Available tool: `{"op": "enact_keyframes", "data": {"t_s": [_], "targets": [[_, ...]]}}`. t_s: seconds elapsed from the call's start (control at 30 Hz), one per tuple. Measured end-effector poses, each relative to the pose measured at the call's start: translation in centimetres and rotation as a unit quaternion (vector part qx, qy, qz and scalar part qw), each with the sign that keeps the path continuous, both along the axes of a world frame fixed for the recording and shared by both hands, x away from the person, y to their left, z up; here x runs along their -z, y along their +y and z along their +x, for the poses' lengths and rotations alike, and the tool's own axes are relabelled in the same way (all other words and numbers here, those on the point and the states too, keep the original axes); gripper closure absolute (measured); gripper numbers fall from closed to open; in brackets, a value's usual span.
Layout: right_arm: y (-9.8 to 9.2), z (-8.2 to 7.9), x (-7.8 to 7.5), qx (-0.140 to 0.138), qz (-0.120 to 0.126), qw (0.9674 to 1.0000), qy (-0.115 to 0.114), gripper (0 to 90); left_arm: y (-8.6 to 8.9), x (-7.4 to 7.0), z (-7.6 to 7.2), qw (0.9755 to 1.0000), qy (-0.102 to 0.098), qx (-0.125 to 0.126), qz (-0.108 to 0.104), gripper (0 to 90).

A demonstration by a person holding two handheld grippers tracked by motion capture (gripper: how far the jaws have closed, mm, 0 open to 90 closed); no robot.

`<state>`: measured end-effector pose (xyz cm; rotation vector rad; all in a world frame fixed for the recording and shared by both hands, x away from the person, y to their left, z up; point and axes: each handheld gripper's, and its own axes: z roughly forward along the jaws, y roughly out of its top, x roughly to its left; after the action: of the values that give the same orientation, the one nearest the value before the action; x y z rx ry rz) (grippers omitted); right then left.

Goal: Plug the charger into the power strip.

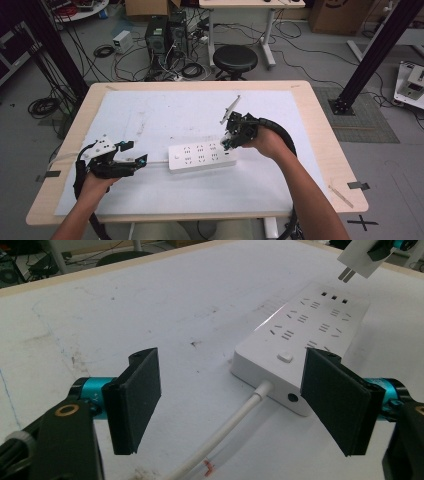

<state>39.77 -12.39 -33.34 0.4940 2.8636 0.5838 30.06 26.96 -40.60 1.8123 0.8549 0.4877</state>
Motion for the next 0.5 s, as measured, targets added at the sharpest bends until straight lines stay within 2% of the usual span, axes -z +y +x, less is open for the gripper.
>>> {"op": "enact_keyframes", "data": {"t_s": [0.1, 0.2, 0.27, 0.4, 0.5], "targets": [[0.9, 0.2, -0.1, -0.012, -0.008, 0.9999, 0.001, 63.6, 0.0, 0.2, 0.1, 1.0000, 0.000, -0.003, -0.002, 24.3], [1.8, 0.6, 0.2, -0.027, -0.028, 0.9992, 0.000, 63.6, 0.1, 0.2, 0.0, 1.0000, 0.001, -0.002, -0.001, 24.3], [2.1, 0.6, 0.2, -0.027, -0.034, 0.9990, 0.004, 63.6, 0.1, 0.3, 0.1, 1.0000, 0.002, 0.001, -0.002, 24.3], [3.3, 1.2, 0.7, -0.049, -0.048, 0.9976, 0.007, 63.6, 0.2, 0.4, 0.1, 1.0000, 0.001, -0.002, -0.004, 24.4], [3.8, 1.4, 0.9, -0.071, -0.058, 0.9958, -0.001, 63.6, 0.4, 0.5, 0.2, 1.0000, 0.002, -0.003, -0.007, 24.4]]}}
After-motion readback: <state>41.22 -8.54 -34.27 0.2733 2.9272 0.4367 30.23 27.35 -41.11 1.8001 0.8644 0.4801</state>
